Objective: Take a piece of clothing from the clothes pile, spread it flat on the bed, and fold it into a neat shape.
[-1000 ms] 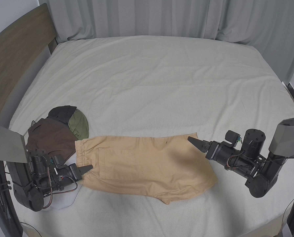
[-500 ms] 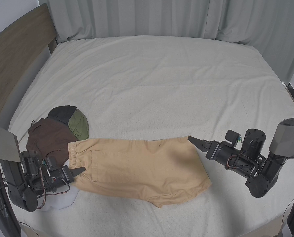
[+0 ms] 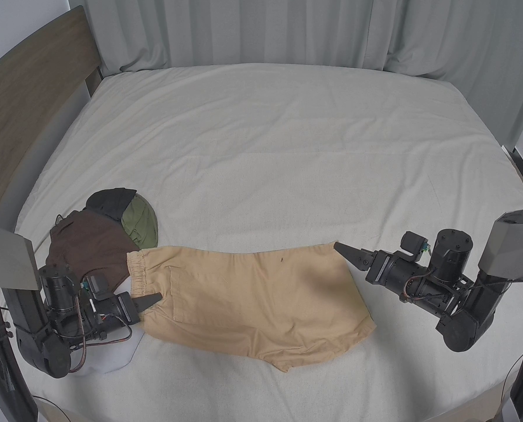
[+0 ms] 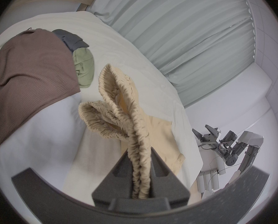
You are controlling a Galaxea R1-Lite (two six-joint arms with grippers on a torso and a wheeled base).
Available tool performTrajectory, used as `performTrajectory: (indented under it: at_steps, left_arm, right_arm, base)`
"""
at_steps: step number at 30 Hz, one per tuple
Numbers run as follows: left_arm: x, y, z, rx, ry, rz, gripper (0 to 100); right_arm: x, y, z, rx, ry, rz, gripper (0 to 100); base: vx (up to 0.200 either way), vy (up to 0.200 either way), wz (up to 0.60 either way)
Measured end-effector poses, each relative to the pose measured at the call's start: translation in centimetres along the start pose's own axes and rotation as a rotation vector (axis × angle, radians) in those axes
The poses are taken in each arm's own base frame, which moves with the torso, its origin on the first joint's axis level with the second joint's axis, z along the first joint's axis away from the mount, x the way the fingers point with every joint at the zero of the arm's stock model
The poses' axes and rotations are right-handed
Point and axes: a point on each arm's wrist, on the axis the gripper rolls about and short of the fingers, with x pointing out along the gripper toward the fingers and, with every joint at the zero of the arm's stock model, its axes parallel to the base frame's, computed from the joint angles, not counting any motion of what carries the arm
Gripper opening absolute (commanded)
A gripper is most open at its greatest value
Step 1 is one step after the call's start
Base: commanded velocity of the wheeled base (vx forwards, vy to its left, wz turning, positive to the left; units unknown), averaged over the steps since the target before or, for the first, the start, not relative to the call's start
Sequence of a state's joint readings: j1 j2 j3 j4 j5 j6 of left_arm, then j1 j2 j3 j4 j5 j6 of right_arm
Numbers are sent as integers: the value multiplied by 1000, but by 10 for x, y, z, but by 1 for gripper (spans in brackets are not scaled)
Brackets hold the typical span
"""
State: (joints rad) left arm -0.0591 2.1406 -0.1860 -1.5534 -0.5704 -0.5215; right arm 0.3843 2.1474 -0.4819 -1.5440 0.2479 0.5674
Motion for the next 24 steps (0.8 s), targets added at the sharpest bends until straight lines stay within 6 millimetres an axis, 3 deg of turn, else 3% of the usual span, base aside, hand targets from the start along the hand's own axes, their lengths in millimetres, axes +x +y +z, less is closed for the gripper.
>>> performTrajectory:
  at_steps: [5, 17, 24]
  left_arm:
    - [8, -14, 3, 21, -16, -37, 0]
    - [52, -77, 5, 91, -84, -181, 0]
    - [74, -101, -1, 107, -83, -258, 0]
  right_arm:
    - [0, 0, 0, 0, 0, 1, 100]
    - [0, 1, 1, -1, -4, 4, 100]
    - [-1, 2, 2, -2, -7, 7, 100]
  base:
    - [0, 0, 0]
    - [0, 0, 0]
    - [0, 0, 0]
